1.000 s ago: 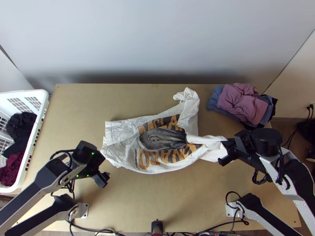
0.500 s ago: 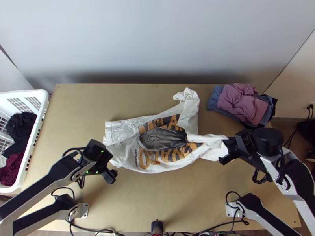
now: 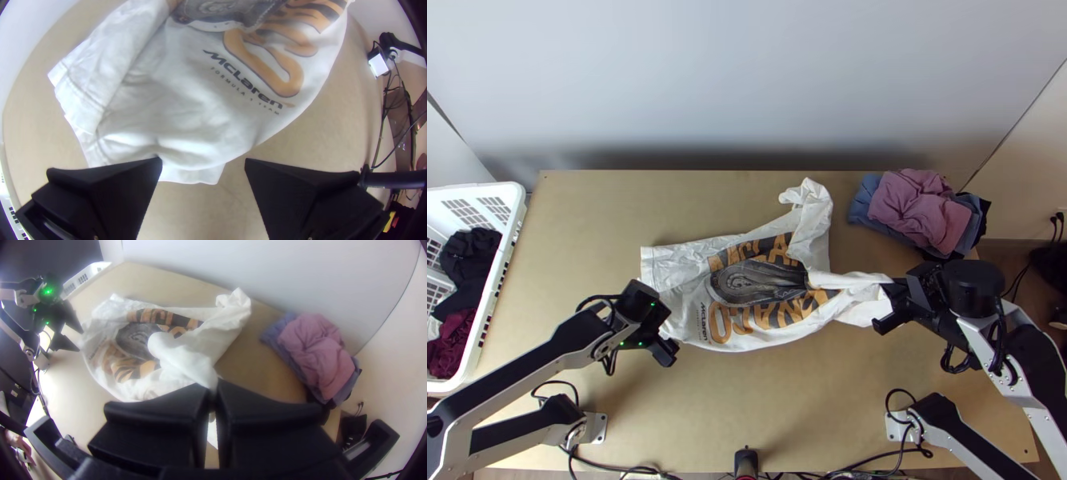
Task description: Fold the t-shirt
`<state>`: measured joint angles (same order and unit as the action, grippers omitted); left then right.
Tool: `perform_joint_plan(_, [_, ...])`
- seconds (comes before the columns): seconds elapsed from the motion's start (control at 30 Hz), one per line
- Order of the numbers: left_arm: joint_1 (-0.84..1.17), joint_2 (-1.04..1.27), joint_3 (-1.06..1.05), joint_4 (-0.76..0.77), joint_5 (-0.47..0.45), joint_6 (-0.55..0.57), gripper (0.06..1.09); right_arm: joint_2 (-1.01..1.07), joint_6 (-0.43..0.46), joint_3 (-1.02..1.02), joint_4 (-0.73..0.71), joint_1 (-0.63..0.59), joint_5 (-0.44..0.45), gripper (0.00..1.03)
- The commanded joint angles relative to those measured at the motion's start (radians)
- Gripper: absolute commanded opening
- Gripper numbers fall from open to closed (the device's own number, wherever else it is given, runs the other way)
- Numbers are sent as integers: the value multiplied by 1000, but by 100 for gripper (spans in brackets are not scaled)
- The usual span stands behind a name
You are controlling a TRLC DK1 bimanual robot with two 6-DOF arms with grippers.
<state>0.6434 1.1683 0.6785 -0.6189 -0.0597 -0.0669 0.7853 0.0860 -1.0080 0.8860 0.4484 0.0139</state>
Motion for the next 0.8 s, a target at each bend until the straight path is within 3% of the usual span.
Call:
perform_joint_plan(0.0, [22,65,0,51,0,1,85,3,0,-1,-2,-2,1,3])
perform_joint_plan(0.5, [16,31,-13,47,11,3,81,12,-6,-6,-1,-5,1,3])
perform_joint_plan(0.73, [7,-30,16,-39,12,19,81,14,-9,-9,4,-7,1,3])
perform_joint_plan(0.77, [2,-35,9,-38,12,19,77,14,-11,-9,4,-7,1,3])
